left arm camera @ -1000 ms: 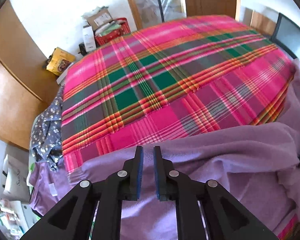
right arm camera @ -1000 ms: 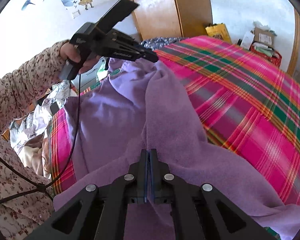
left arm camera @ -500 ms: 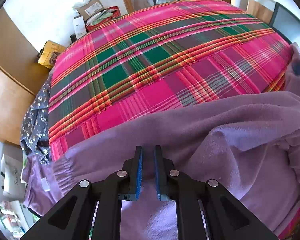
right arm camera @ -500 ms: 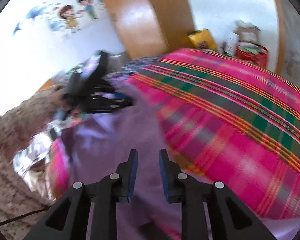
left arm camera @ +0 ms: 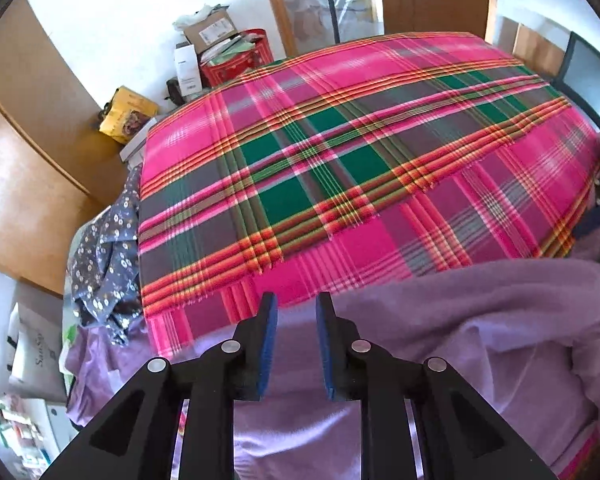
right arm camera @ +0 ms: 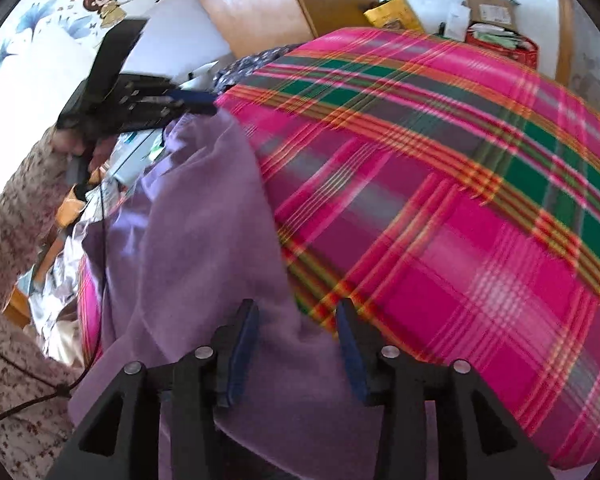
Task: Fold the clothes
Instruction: 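Smooth the fleece with the left gripper while the right gripper holds its edge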
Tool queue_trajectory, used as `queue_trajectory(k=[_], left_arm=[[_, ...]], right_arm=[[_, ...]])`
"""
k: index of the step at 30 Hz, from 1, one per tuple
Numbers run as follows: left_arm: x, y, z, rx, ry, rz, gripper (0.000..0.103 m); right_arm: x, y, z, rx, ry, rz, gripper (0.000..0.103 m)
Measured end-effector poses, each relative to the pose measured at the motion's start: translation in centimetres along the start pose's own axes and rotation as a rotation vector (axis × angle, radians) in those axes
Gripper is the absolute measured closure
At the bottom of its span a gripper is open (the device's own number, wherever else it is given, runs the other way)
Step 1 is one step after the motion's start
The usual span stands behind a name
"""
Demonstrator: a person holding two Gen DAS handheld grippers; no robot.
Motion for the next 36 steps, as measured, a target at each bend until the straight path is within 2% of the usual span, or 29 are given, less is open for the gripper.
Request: queue_trajectory(k=[5,8,15,21,31,36], left_arm=[[0.5,0.5,0.1,0.004,-0.008,-0.004,0.083],[1.2,0.6,0.4,0.039,-0.024,-0.036,0.083],[2.6,-1.0,3.2,0.226,-0.054,-0.113,0.083],[2.1,-1.4,3.3,0.252,-0.079,-0.118,0.083],[-0.4,-2.3,3.1,0.210,-0.162,-0.077,0.082],[0.2,-2.6,4.3,0.295,-0.110,-0.095,0.080]], right_arm=[[0.6,-0.5,-0.6,-0.012,0.004,-0.015,0.062],[0.5,-0.6,-0.7,-0.018,0.000,-0.017,0.063],[0.5,-0.7,-1.9,-0.070,-0.015,-0.052,0.082],[0.4,-0.7,-1.7,-0.080,-0.032,-0.056,0.091],[-0.3,0.2,-1.3,-0.062,-0.082,0.002,0.094],[-0.4,0.5,-1.0,-0.040,-0.093,0.018,0.094]])
Point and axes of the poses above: each gripper's, at about its wrist camera, not at the fingertips, and x roughly the way its jaws point, z to its right, y to its top, the point moved 8 cm from there along x, roughly the way its jaws point, and after that the axes turned 3 degrees about -x, right-handed, at the moved point
